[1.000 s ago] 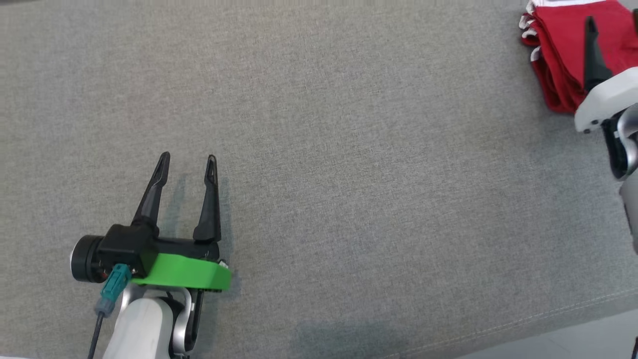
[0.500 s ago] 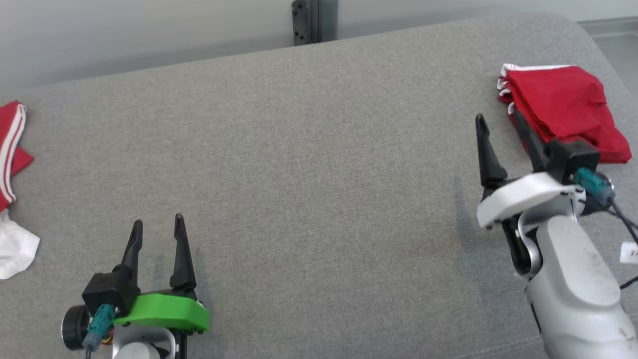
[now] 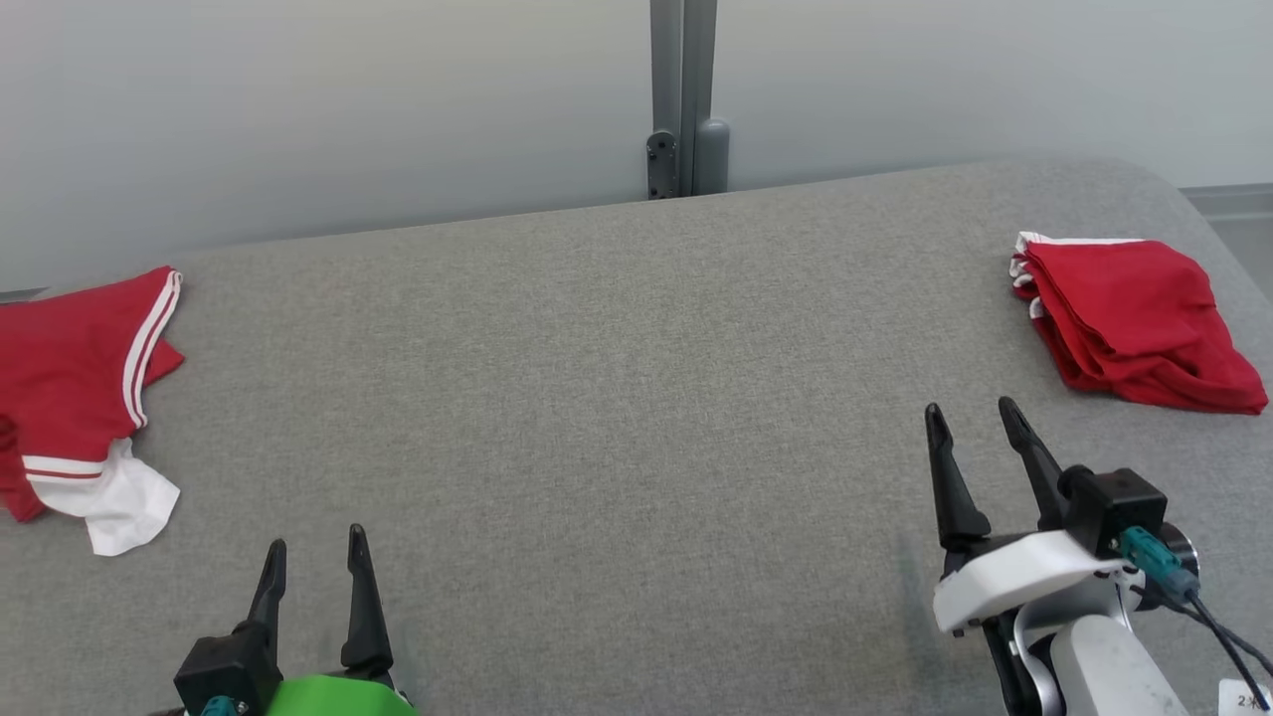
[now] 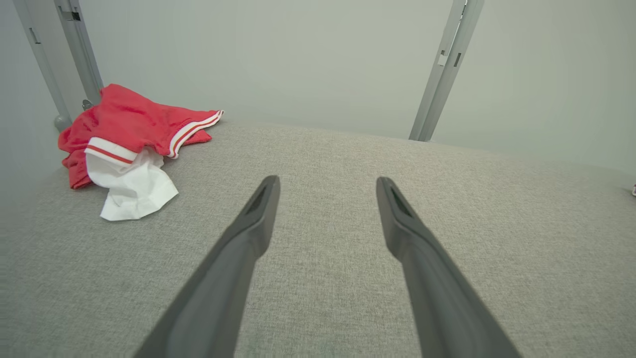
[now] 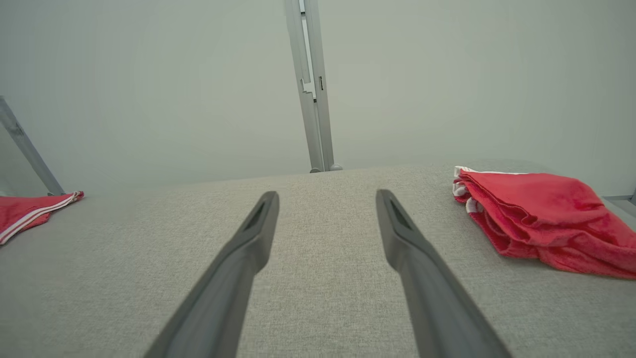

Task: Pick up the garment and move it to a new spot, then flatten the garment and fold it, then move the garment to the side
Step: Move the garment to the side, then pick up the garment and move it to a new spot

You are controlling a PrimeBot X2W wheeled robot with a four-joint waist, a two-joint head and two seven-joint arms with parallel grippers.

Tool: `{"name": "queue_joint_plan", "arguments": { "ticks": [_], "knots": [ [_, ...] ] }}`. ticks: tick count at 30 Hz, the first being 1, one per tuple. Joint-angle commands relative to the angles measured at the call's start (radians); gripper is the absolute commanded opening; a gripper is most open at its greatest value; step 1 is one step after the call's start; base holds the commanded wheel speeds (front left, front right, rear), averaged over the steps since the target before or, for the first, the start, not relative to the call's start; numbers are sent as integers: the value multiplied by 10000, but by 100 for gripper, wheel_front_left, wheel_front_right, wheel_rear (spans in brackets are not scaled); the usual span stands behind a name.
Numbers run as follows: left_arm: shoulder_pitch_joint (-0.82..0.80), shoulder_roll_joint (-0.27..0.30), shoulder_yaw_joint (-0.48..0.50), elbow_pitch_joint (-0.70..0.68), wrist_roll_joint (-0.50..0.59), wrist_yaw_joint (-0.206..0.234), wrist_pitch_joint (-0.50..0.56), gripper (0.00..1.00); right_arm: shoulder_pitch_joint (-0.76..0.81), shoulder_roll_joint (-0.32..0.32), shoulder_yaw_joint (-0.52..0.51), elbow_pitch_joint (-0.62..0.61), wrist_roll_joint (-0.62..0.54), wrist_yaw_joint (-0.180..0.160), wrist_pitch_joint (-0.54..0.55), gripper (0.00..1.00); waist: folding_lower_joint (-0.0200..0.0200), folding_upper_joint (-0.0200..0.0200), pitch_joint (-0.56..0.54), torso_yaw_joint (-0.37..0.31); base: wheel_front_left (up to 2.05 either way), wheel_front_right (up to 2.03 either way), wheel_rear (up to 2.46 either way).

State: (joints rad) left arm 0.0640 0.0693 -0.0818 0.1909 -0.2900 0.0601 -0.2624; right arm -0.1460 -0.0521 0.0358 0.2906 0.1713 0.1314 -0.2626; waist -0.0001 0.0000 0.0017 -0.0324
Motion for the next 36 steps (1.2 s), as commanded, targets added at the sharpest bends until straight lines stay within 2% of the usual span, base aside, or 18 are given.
{"name": "queue_joint_plan", "arguments": {
  "ticks": [1, 13, 26, 31, 36],
  "knots": [
    [139, -30, 37, -36, 99, -76, -31, 100, 283, 12, 101, -179, 47, -14, -31, 100, 1, 0, -164, 180, 0, 0, 0],
    [138, -96, 103, 73, 204, -144, -33, 100, 860, 4, 709, -459, 265, -14, -30, 100, 1, 0, -124, 206, 0, 0, 0],
    [13, -142, 141, 197, 282, -253, -33, 100, 882, 5, 629, -431, 314, -14, -30, 100, 1, 0, -85, 308, 0, 0, 0],
    [-199, -147, 51, 246, 356, -317, -33, 100, 952, 7, 480, -460, 220, -14, -30, 100, 1, 0, -82, 656, 0, 0, 0],
    [-354, -150, -51, 300, 459, -352, -33, 100, 1015, 9, 561, -605, 227, -14, -30, 100, 1, 0, -61, 1495, 0, 0, 0]
  ]
}}
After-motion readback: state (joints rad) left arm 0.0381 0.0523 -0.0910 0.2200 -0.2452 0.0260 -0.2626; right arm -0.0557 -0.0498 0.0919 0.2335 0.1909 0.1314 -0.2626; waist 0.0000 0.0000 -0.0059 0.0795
